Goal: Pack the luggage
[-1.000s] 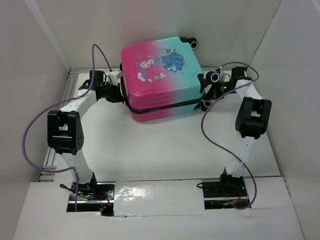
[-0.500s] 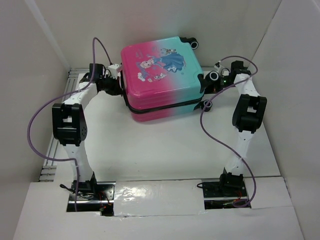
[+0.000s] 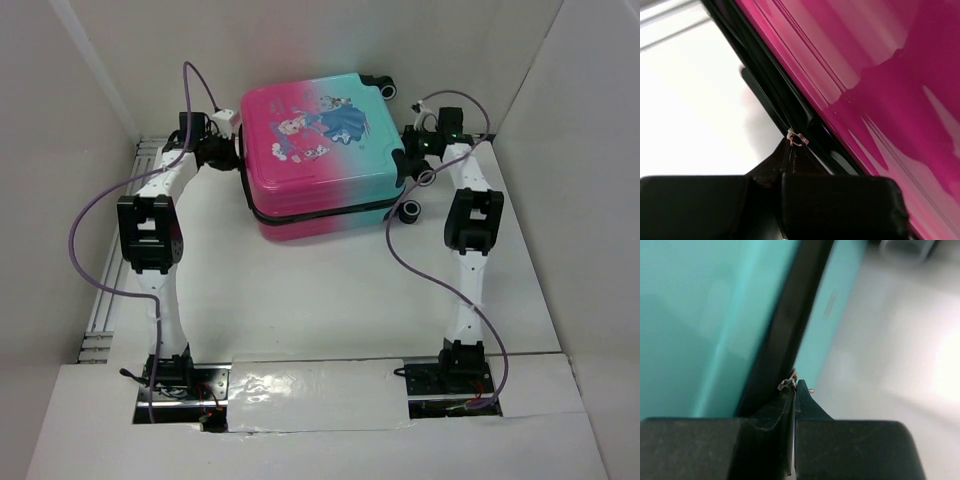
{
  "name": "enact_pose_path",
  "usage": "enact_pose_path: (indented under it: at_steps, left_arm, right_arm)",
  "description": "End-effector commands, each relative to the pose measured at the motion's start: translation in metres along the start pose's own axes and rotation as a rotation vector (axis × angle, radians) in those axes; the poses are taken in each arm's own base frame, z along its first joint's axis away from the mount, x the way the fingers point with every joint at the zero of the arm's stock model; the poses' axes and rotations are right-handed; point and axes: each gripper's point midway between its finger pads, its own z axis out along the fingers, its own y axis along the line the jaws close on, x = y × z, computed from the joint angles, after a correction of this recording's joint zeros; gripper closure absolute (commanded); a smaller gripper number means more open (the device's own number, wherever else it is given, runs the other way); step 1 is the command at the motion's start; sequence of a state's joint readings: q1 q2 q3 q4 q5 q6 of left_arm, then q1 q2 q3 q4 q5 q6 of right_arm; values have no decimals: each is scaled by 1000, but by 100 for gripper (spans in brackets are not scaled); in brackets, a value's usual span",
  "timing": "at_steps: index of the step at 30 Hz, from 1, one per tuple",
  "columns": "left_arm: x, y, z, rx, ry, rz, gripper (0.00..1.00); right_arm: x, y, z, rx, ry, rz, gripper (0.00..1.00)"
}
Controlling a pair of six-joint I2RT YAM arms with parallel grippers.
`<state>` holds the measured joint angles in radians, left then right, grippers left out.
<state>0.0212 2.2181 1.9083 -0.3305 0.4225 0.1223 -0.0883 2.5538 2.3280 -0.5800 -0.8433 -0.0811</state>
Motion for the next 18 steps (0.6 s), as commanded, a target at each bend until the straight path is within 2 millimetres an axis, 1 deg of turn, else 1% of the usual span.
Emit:
enact_pose_path:
  at_steps: [1,3,4,5,6,8,9,10,11,12,13,14,15,16,17,18]
  left_arm:
    - [-32,69,-8,-214,-95,-20,100]
    - [-40,73,-6,-227,-111,-23,100]
    - [-40,74,-4,-227,-108,-24,100]
    - [-55,75,-9,-233,-140,-10,100]
    - [-57,72,-6,-204,-146,3,100]
    - [-68,70,-6,-185,-175,38,100]
    - [-76,67,-7,-166,-197,60,100]
    - [-71,68,-3,-165,-187,67,100]
    - [-79,71,-3,-171,-212,79,100]
    - [-84,77,-1,-196,-229,86,100]
    - [-86,74,4,-200,-236,80,100]
    - [-88,78,6,-219,-246,59,100]
    - [-93,75,10,-231,-264,50,100]
    - [-99,81,11,-258,-297,26,100]
    - [-100,78,15,-262,-308,12,100]
    - [-104,78,14,-262,-328,2,100]
  right_arm:
    - [-65,-92,35,414,-299,-244,100]
    - [-77,-90,36,442,-342,-260,100]
    - [-87,-84,38,438,-383,-263,100]
    - [-87,-85,40,435,-394,-259,100]
    - [-101,-82,35,439,-434,-266,100]
    - [-112,-81,36,430,-486,-276,100]
    - [-121,-76,33,424,-513,-274,100]
    - [-123,-72,39,411,-531,-280,100]
    - [-129,-69,37,406,-550,-283,100]
    - [-127,-72,40,402,-557,-271,100]
    - [-135,-67,37,387,-598,-259,100]
    - [-134,-63,44,372,-607,-254,100]
    - [-137,-59,44,355,-623,-247,100]
    - [-137,-55,50,335,-638,-234,100]
    - [-140,-55,48,340,-657,-209,100]
    - [-140,-55,48,340,-657,-209,100]
